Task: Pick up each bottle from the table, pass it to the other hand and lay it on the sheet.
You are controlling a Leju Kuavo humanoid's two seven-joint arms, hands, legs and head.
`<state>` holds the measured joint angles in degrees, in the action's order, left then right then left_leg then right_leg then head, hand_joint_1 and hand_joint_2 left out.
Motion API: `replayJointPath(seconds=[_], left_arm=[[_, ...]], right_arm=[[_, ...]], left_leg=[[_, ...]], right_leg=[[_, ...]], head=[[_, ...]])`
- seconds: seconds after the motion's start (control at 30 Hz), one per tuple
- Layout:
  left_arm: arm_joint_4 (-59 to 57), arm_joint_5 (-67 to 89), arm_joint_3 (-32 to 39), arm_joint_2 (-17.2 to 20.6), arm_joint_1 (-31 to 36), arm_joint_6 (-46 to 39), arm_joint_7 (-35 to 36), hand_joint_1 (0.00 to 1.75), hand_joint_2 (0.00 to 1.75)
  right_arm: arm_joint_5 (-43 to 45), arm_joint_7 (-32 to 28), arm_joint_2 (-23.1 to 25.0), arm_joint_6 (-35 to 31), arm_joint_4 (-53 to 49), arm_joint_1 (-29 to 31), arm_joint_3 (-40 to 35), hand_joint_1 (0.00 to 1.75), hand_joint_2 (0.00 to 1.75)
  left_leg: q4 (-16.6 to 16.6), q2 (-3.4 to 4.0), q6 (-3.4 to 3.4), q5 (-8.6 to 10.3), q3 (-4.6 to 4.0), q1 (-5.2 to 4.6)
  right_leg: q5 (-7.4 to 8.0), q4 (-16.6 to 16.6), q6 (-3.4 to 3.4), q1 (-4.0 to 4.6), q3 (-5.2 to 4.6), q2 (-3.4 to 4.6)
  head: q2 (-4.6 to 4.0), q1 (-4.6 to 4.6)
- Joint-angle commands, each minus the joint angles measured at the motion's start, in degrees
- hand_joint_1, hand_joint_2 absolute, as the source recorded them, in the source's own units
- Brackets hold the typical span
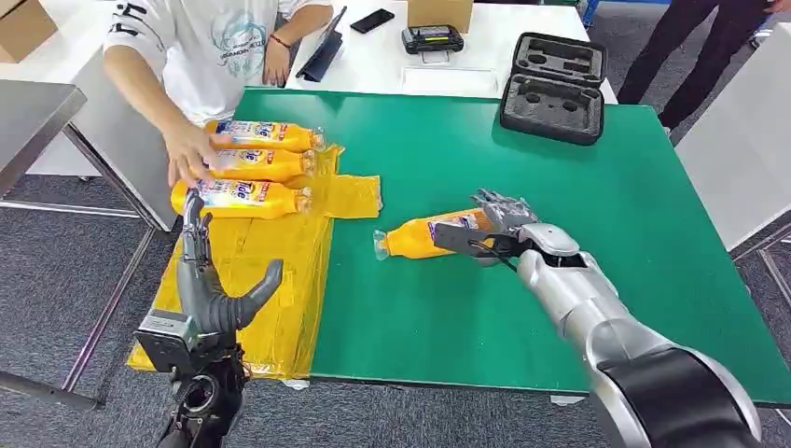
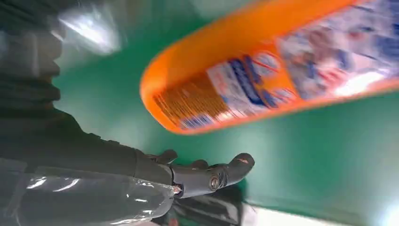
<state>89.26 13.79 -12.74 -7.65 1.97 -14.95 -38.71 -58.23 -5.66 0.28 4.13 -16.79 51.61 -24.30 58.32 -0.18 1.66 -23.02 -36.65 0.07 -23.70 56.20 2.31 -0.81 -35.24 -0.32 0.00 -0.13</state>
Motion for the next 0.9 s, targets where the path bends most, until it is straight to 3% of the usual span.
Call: replayJointPath(seconds=[0.03, 0.9], left_arm=[[-6.0, -0.7, -2.4, 1.6, 3.1, 0.1, 0.4, 0.00, 1.75], [-6.9, -1.3, -2.3, 1.6, 3.7, 0.6, 1.1, 0.00, 1.75]], right_arm=[[-0.6, 2.5, -3.0, 1.5, 4.9, -0.8, 1.5, 0.00, 1.75], [-0.4, 2.6, -3.3, 1.5, 4.5, -2.7, 4.0, 0.00, 1.75]], left_leg=[[-0.1, -0.18, -0.06, -0.04, 0.21, 0.03], [-0.1, -0.12, -0.10, -0.10, 0.38, 0.07]], right_leg=[[-0.09, -0.1, -0.07, 0.03, 0.28, -0.17], [-0.12, -0.1, -0.11, 0.07, 0.43, -0.13]], head=[[0.00, 0.00], [0.00, -0.02]])
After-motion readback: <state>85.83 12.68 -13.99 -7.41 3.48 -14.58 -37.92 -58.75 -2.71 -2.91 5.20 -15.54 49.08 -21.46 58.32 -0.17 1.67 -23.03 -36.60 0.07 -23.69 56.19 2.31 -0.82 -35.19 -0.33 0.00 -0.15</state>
